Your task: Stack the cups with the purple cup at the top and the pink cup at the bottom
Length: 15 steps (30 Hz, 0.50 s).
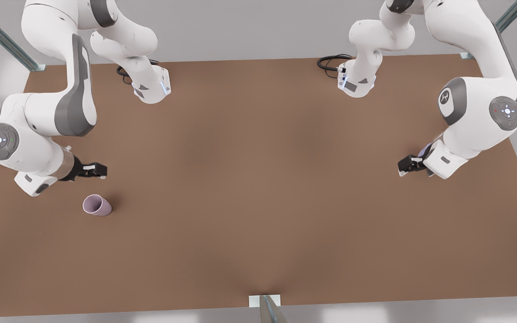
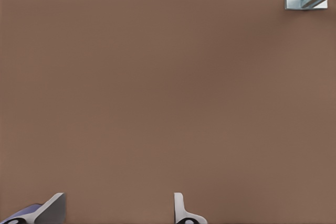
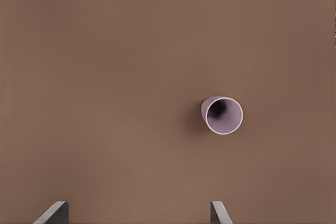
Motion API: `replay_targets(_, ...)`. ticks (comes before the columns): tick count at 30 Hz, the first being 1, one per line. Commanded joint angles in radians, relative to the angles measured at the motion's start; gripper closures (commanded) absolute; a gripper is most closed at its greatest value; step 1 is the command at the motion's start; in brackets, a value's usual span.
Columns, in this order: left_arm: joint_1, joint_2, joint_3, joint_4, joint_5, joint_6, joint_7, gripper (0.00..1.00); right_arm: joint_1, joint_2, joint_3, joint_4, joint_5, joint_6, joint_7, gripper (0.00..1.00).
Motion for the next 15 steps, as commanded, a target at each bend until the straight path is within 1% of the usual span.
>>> replay_targets(1,0.000,0.004,0.000,0.001,0.002,0.012,-0.039,0.00,0.000,0.000,0.000,0.002,0.001,0.029,-0.016,0.00)
replay_targets(3,0.000,0.001,0.002,0.005,-0.002,0.011,-0.040,0.00,-0.002,0.012,-0.002,-0.001,0.001,0.039,-0.018,0.00)
replay_targets(4,0.000,-0.001,0.003,0.019,-0.005,-0.040,-0.031,0.00,-0.005,0.027,-0.002,-0.004,-0.009,0.052,-0.028,0.00)
replay_targets(7,0.000,0.002,0.003,0.009,-0.007,-0.052,-0.031,0.00,-0.055,0.033,-0.012,-0.140,-0.009,0.229,-0.094,0.00)
replay_targets(11,0.001,0.010,0.005,0.005,0.001,-0.135,-0.039,0.00,-0.113,0.098,-0.014,-0.151,-0.010,0.298,-0.140,0.00)
replay_targets(13,0.000,0.021,0.005,-0.034,0.002,-0.144,-0.037,0.00,-0.141,0.127,-0.012,-0.151,-0.009,0.344,-0.176,0.00)
replay_targets(15,0.000,0.022,0.005,-0.031,0.001,-0.162,-0.029,0.00,-0.159,0.145,-0.012,-0.151,-0.009,0.364,-0.179,0.00)
